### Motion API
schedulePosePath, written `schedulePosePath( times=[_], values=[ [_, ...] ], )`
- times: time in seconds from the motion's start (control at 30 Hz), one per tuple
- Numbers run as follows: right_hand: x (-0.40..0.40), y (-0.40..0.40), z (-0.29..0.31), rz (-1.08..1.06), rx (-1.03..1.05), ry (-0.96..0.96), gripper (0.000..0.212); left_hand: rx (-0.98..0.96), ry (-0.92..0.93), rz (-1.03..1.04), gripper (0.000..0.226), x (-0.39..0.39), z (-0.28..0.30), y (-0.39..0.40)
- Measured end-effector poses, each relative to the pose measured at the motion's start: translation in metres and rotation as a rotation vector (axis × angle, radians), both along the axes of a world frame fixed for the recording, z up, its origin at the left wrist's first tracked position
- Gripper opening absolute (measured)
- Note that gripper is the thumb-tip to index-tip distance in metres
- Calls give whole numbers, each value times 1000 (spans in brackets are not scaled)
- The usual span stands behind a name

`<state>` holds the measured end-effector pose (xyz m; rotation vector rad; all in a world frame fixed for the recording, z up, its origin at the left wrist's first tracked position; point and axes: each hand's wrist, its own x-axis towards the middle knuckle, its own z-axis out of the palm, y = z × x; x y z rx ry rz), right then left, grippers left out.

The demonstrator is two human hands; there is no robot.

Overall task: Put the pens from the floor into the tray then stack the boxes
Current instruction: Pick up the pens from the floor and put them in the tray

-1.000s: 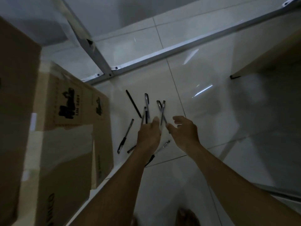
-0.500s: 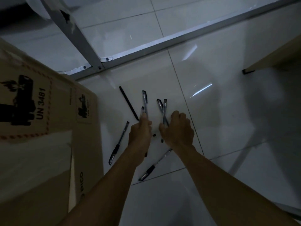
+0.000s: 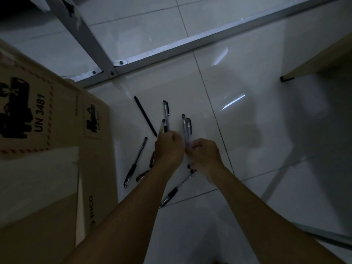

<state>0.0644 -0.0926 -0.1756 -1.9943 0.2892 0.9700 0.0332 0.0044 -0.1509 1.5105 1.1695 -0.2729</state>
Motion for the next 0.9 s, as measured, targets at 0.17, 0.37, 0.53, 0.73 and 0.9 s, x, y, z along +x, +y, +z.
schedulePosePath(
  times=[0.17, 0.37, 0.53, 0.73, 0.9],
  values=[
    [-18, -6, 47, -105, 203, 224, 14, -189, -36, 25, 31, 4, 41, -2],
    [-29, -6, 113, -113, 195, 84, 21, -237, -102, 118, 18, -3, 101, 2],
    [-27, 2, 189, -141, 193, -26, 19, -263, -169, 188, 10, 3, 177, 3],
    [-17, 4, 308, -226, 227, -79, 27, -173, -202, 186, 9, 18, 293, -3],
    [1, -5, 421, -277, 317, -199, 19, -134, -263, 133, 11, 43, 407, -14]
  ],
)
